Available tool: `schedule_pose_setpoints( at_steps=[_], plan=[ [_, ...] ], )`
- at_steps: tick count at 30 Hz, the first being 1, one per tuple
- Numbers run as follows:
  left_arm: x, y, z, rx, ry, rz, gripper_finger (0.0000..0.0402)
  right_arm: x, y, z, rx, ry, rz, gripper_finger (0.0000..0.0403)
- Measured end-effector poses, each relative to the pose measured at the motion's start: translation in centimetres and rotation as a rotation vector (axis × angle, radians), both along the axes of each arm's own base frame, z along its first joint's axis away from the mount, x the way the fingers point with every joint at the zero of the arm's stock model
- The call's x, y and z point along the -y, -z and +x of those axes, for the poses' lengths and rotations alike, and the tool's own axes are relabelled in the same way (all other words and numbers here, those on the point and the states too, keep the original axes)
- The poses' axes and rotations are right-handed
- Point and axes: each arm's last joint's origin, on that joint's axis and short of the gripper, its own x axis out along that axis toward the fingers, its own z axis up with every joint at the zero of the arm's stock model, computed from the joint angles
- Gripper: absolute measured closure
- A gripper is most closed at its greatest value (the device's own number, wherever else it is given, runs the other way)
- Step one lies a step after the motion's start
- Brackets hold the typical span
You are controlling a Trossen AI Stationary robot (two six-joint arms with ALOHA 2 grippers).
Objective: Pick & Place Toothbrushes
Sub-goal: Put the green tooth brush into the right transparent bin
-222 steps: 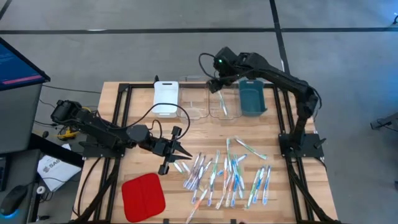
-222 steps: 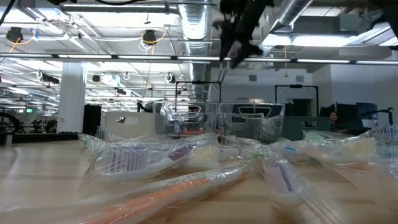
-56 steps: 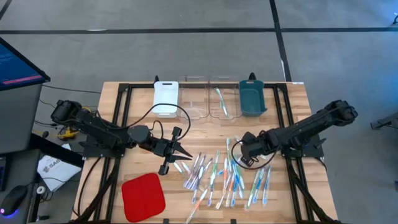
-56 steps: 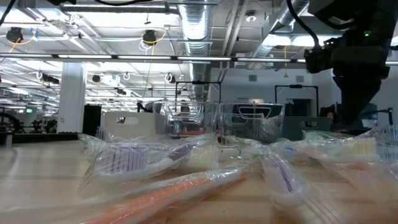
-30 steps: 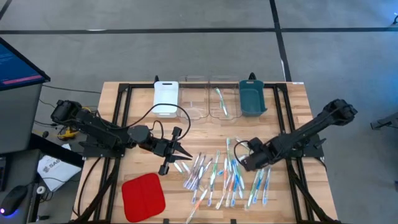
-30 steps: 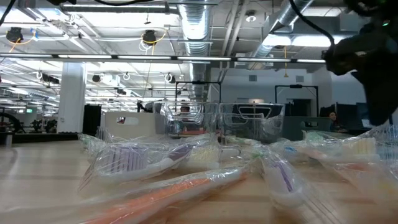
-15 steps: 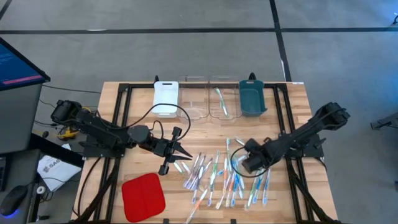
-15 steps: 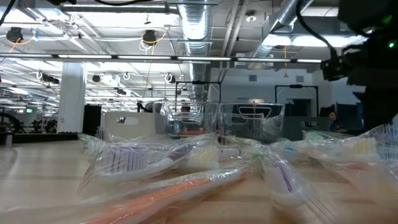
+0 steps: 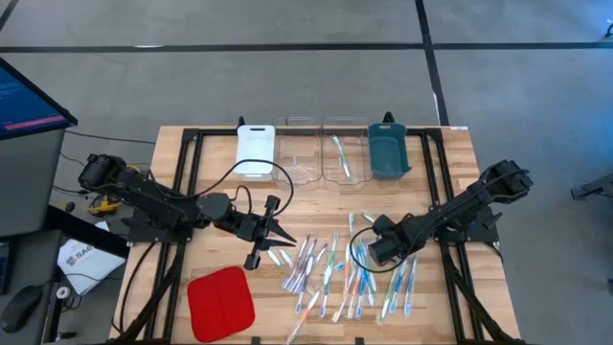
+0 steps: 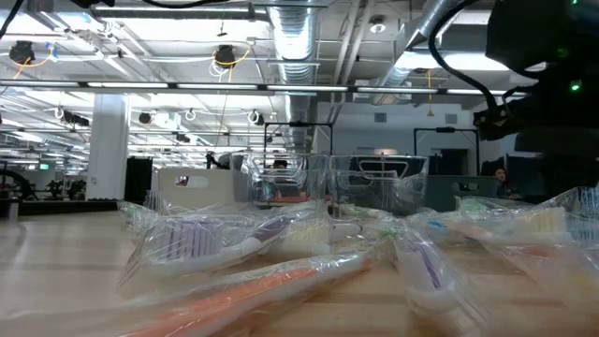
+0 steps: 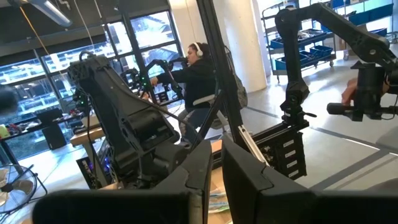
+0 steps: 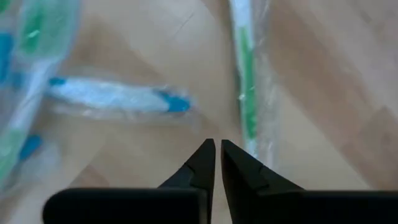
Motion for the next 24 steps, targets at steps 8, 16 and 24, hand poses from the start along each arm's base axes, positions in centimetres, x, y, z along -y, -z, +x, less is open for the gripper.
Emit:
schedule_pose_setpoints(
  at_steps=[8,16,24],
  plan=[
    [0.0,0.0,0.0,0.000,0.000,0.000,0.0369,-1.1,0.1,-0.1,-0.011,0.052,0.132,0.0394],
    [0.0,0.0,0.0,0.000,0.000,0.000,0.0369,-1.0,0.1,-0.3,-0.030,0.068,0.117,0.0400],
    [0.0,0.0,0.0,0.000,0.000,0.000,0.0369,1.2,0.1,0.8,-0.010,0.064,0.074,0.0402]
  ],
)
